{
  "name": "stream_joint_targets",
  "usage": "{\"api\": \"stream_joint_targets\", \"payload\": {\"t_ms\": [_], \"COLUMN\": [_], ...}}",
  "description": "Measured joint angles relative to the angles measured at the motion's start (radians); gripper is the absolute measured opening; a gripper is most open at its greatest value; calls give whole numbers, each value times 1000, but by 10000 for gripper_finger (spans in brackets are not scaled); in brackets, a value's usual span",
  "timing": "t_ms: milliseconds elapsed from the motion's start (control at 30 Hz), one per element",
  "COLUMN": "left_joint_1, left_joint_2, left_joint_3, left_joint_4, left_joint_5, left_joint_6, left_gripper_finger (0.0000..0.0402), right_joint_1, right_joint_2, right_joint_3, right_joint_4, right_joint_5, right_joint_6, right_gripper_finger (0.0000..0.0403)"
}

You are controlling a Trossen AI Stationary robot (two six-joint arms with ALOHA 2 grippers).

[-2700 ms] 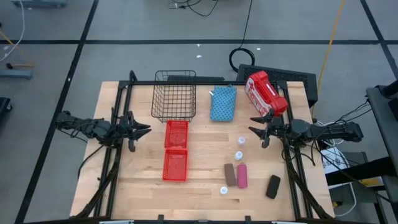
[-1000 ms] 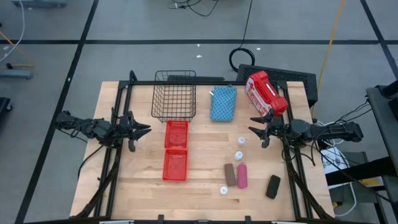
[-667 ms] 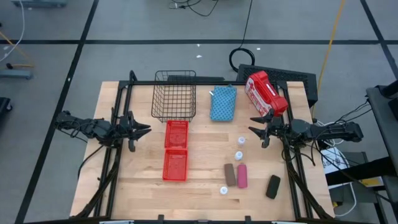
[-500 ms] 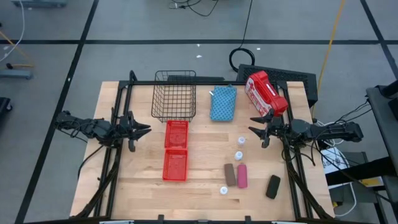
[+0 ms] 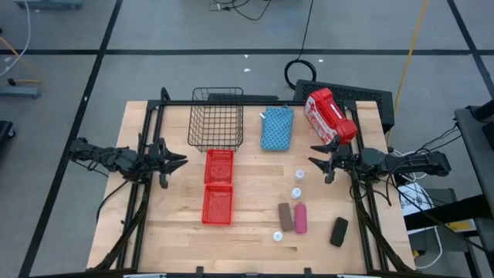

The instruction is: Pick & place medical supplies in basket/bin

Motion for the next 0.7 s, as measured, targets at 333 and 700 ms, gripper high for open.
{"api": "stream_joint_targets", "payload": {"t_ms": [333, 700], "left_joint_1": [0, 0], "left_joint_2": [0, 0], "left_joint_3": [0, 0], "left_joint_4": [0, 0], "left_joint_5": [0, 0], "left_joint_6": [0, 0], "left_gripper_finger": [74, 74], "right_joint_1": [0, 0], "right_joint_2": [0, 0], "right_joint_3": [0, 0], "right_joint_4": [1, 16], "right_joint_5": [-1, 123], "right_joint_6": [298, 436], "right_gripper_finger": [201, 199]}}
